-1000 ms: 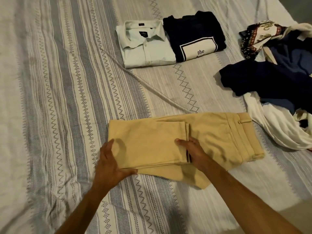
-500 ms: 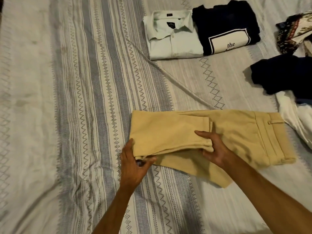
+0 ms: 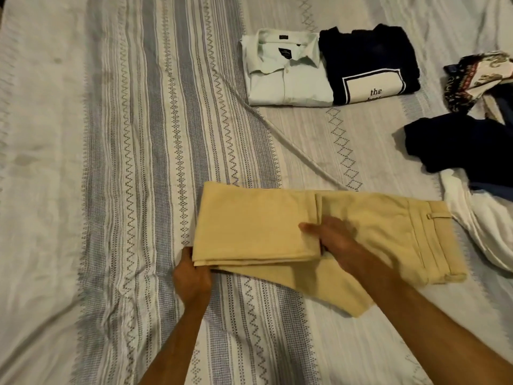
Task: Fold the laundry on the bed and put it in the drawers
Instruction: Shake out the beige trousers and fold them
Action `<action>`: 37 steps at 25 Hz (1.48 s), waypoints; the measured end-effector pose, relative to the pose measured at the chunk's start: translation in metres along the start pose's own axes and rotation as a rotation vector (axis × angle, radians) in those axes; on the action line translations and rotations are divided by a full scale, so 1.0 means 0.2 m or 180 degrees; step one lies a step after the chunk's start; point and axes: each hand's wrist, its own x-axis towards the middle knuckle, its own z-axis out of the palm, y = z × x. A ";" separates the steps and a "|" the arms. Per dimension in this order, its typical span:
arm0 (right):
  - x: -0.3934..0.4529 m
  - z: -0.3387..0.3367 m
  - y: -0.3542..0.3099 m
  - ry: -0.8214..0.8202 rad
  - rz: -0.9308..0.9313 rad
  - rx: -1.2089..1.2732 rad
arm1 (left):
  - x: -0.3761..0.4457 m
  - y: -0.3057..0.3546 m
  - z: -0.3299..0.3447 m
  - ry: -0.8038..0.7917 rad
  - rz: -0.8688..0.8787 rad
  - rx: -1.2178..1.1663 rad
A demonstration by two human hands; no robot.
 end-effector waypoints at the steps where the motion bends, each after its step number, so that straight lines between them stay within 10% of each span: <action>1: 0.03 -0.02 0.07 0.0345 -0.0100 -0.0344 | 0.01 -0.03 -0.01 -0.0118 0.0198 0.0062; 18: 0.09 -0.07 0.36 0.1258 -0.1229 -0.2483 | -0.02 -0.03 -0.07 -0.0908 0.0508 0.0310; 24: 0.05 -0.05 0.35 0.1648 -0.1279 -0.2236 | 0.02 0.06 -0.19 -0.2246 -0.0294 -0.0492; 31: 0.09 -0.02 0.42 0.2344 -0.1328 -0.2659 | 0.23 0.39 -0.12 -0.1776 -0.0581 -0.0010; 37: 0.10 -0.05 0.55 0.1069 -0.1963 -0.2576 | 0.02 0.81 -0.24 -0.2006 -0.0694 -0.1300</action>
